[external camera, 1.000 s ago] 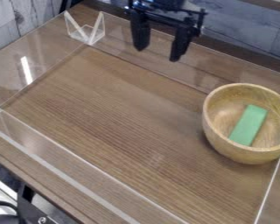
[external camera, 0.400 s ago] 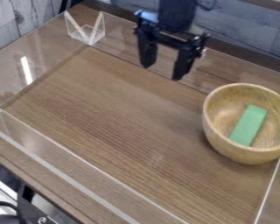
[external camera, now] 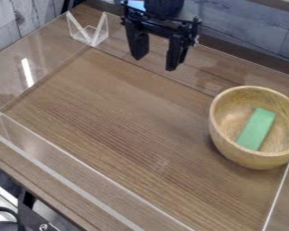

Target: Put green stick into wooden bowl

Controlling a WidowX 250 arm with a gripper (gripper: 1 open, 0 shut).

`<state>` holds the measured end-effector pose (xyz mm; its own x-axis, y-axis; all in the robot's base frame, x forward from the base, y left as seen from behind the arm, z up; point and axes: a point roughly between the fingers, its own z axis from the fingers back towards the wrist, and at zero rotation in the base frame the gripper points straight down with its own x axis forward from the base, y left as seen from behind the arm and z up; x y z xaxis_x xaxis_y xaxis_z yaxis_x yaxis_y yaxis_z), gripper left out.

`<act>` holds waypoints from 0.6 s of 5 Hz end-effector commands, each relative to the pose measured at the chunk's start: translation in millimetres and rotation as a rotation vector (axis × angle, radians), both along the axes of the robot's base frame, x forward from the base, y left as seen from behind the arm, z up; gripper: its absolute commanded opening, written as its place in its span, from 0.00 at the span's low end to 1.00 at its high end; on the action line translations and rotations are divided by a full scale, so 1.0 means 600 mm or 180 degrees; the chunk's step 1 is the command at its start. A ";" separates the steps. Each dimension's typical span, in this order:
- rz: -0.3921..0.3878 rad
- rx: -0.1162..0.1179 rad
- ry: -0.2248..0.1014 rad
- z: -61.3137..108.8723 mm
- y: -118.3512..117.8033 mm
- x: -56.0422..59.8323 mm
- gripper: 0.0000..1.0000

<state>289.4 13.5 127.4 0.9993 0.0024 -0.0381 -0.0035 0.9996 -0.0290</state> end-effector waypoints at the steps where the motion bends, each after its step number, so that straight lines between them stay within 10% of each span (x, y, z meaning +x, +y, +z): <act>1: 0.0113 0.0053 -0.0180 0.016 0.026 0.009 1.00; 3: 0.0008 0.0057 -0.0181 0.005 0.034 0.007 1.00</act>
<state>292.1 33.2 116.7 0.9994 0.0168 -0.0305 -0.0174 0.9997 -0.0179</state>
